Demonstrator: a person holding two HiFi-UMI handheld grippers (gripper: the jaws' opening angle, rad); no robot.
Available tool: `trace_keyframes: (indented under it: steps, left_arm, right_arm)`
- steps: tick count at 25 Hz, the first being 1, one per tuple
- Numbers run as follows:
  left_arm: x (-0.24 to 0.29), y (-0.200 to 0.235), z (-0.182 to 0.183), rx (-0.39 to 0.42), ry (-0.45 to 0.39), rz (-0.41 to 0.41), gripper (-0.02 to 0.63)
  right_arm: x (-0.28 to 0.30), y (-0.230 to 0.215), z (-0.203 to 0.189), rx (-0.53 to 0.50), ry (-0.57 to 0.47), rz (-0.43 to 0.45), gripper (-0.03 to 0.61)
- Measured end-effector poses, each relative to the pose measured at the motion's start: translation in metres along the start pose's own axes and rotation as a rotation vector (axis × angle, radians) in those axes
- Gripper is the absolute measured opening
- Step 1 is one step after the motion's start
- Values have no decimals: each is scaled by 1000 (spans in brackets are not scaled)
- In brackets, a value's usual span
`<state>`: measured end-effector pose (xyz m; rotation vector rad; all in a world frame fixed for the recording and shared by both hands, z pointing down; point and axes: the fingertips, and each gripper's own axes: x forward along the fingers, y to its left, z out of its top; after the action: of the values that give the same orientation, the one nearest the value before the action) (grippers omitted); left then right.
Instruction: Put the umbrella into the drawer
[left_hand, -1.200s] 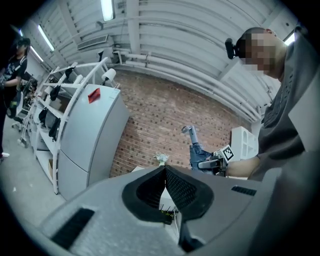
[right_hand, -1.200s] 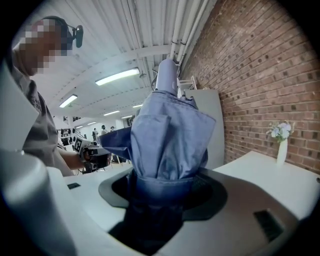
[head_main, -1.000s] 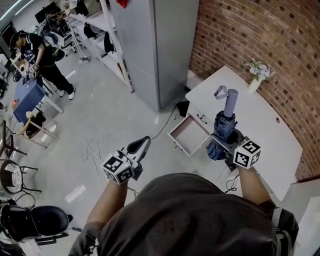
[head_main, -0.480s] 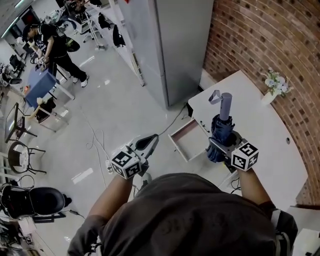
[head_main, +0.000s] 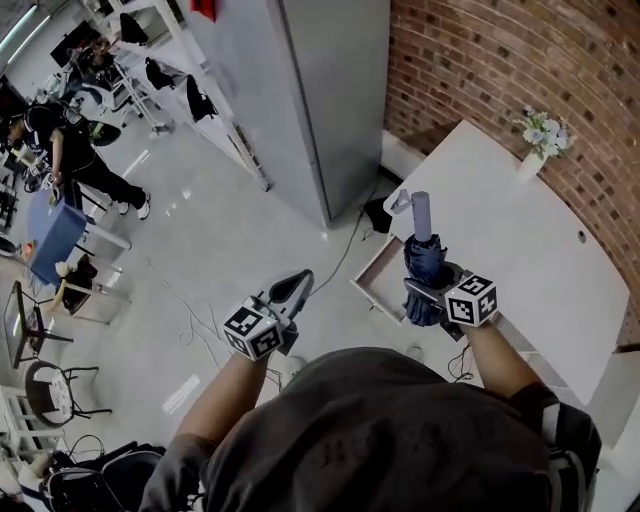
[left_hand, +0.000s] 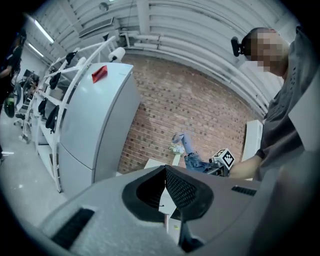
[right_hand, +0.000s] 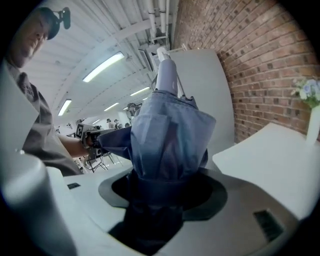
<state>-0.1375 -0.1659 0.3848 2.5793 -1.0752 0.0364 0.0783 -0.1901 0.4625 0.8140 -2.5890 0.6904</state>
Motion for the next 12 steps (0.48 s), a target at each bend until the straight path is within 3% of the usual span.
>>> trace_keyframes:
  steps: [6, 12]
  left_arm:
    - [0, 49, -34, -64, 1, 46, 0]
    - [5, 76, -101, -140, 42, 97, 0]
  right_arm:
    - [49, -21, -58, 71, 167, -12, 250]
    - [82, -49, -126, 98, 309, -29, 250]
